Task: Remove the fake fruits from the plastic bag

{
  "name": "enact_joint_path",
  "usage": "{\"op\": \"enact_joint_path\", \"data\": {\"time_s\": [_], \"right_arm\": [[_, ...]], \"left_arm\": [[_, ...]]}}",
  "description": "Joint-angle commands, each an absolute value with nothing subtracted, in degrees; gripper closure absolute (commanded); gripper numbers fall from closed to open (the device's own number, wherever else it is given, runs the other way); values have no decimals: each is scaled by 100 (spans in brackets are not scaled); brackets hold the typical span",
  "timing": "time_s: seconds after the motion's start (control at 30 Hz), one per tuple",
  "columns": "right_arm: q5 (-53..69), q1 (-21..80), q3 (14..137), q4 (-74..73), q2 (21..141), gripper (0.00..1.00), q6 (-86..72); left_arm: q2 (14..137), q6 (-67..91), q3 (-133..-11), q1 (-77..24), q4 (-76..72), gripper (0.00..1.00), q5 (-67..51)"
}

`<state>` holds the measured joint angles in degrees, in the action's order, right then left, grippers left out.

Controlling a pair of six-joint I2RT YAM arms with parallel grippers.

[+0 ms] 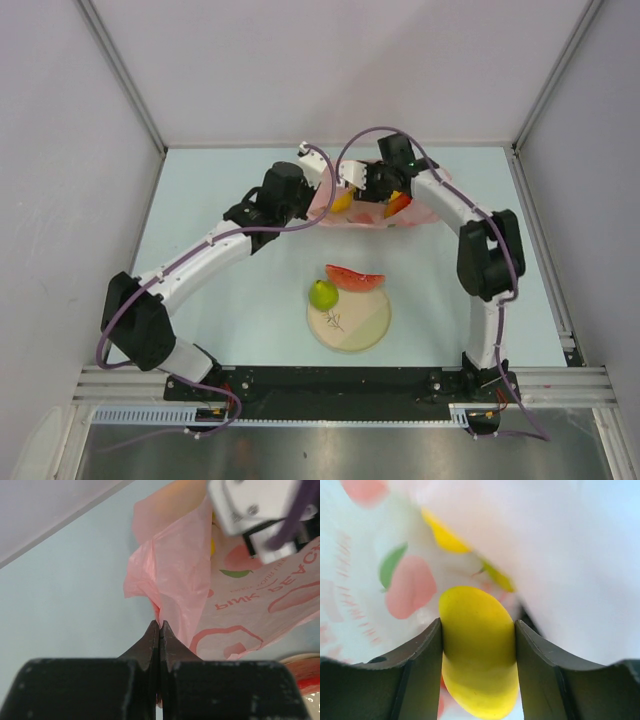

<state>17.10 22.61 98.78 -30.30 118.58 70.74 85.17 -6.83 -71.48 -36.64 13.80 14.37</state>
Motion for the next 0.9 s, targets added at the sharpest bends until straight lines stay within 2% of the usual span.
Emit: {"op": "enact_joint_path", "data": {"time_s": [0.0, 0.13, 0.27, 0.47, 0.63, 0.87], "right_arm": [[2214, 2373, 9581, -2497, 10531, 73, 6084], [2521, 2408, 9474, -2487, 9749, 73, 5152], [2795, 2627, 9475, -3084, 9160, 73, 4501], [2619, 3269, 7789, -3972, 7694, 71, 5334], [2127, 3814, 6533, -4413, 7059, 71, 6431], [2188, 4078, 6223, -4919, 6899, 71, 6470]], "left_arm": [[8525, -501, -7348, -3683, 1142, 100, 1380], [8587, -308, -7391, -3691, 1195, 100, 1310], [8684, -150, -7462, -3691, 1239, 100, 1283], [8692, -35, -7462, -3691, 1204, 100, 1362], [8684, -35, -7436, -3691, 1230, 100, 1406], [8578, -44, -7348, -3691, 1230, 100, 1397]]}}
